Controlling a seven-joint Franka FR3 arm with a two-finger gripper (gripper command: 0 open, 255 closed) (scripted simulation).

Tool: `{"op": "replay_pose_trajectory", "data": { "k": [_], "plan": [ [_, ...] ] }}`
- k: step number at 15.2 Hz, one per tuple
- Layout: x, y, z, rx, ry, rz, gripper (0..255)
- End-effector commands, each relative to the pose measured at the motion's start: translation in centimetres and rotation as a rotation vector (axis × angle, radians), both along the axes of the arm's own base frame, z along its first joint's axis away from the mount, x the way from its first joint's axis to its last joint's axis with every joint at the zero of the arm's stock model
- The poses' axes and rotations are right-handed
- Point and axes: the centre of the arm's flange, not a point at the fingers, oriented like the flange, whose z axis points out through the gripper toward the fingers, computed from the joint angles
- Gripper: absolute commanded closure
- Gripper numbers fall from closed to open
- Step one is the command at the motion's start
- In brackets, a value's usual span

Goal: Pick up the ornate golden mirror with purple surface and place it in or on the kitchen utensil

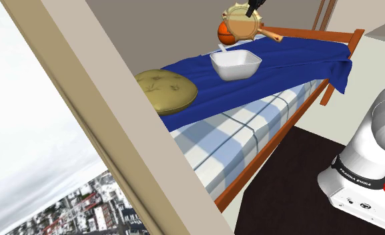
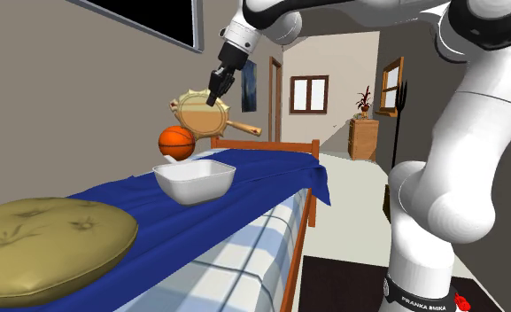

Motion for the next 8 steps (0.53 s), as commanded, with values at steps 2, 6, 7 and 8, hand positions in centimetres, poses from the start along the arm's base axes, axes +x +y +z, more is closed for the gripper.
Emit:
{"op": "replay_pose_trajectory", "data": {
  "k": [2,6,7,8],
  "plan": [
    [2.9,-3.2,0.4,-0.003,-0.001,0.000,255],
    [6.1,-7.4,0.8,-0.003,-0.001,0.000,255],
    [6.9,-8.4,0.9,-0.003,-0.001,0.000,255],
    [7.7,-9.4,1.0,-0.003,-0.001,0.000,255]
  ]
}}
